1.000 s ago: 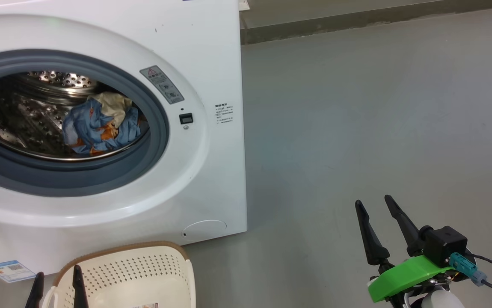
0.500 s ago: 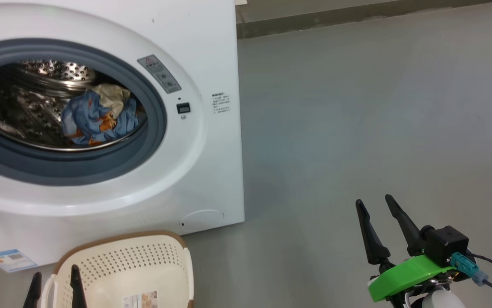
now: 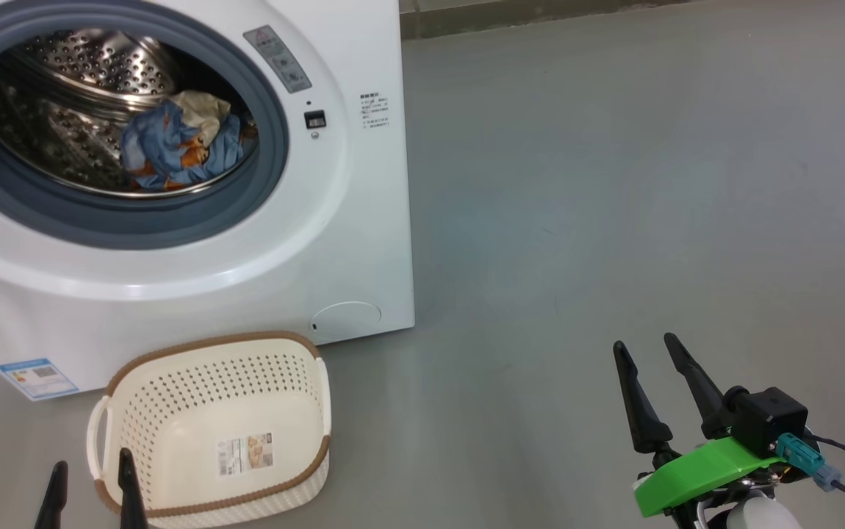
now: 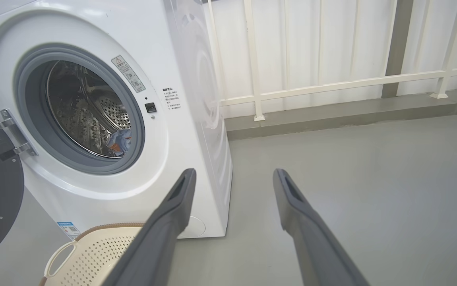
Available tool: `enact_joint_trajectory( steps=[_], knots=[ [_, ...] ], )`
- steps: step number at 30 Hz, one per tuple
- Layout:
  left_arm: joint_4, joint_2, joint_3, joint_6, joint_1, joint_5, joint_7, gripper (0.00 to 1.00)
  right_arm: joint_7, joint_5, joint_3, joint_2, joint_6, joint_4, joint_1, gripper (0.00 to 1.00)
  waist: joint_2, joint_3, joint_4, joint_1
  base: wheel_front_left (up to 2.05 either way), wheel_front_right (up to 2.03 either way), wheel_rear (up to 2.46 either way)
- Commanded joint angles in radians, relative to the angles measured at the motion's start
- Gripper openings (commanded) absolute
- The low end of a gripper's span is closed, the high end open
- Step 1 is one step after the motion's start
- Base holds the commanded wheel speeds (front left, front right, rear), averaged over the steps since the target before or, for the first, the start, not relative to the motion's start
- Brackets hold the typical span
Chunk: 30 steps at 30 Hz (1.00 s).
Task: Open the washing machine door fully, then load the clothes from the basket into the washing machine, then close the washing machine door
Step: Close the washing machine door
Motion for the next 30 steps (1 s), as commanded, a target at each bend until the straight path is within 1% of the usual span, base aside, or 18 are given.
enact_joint_trajectory(
  steps=[1,6,18,22,26,27,30],
  knots=[
    [-0.032,0.009,0.035,0.009,-0.033,0.002,-0.008,1.0,-0.005,0.003,0.018,0.004,0.009,-0.029,-0.002,1.0,0.0,-0.001,0.001,0.0,-0.85,0.85,0.0],
    [-0.041,0.009,0.032,-0.001,-0.031,-0.006,-0.008,1.0,-0.005,0.001,0.019,0.004,0.009,-0.031,-0.001,1.0,0.0,-0.004,0.006,0.0,-0.44,0.44,0.0],
    [-0.038,0.009,0.033,-0.008,-0.027,-0.006,-0.008,1.0,-0.005,-0.004,0.021,0.004,0.009,-0.035,0.006,1.0,0.0,-0.007,0.026,0.0,0.0,0.0,0.0],
    [-0.038,0.009,0.036,-0.007,-0.033,-0.004,-0.008,1.0,-0.005,-0.007,0.026,0.004,0.009,-0.036,0.007,1.0,0.0,-0.005,0.051,0.0,0.0,0.0,0.0],
    [-0.037,0.009,0.039,-0.006,-0.03,-0.004,-0.008,1.0,-0.005,-0.017,0.034,0.004,0.009,-0.038,0.01,1.0,0.0,-0.005,0.09,0.0,0.0,0.0,0.0],
    [-0.037,0.009,0.039,-0.006,-0.03,-0.004,-0.008,1.0,-0.005,-0.017,0.034,0.004,0.009,-0.038,0.01,1.0,0.0,-0.005,0.09,0.0,0.0,0.0,0.0],
    [-0.036,0.009,0.038,-0.003,-0.023,-0.004,-0.008,1.0,-0.005,-0.023,0.036,0.004,0.009,-0.039,0.011,1.0,0.0,-0.009,0.13,0.0,0.0,0.0,0.0]
  ],
)
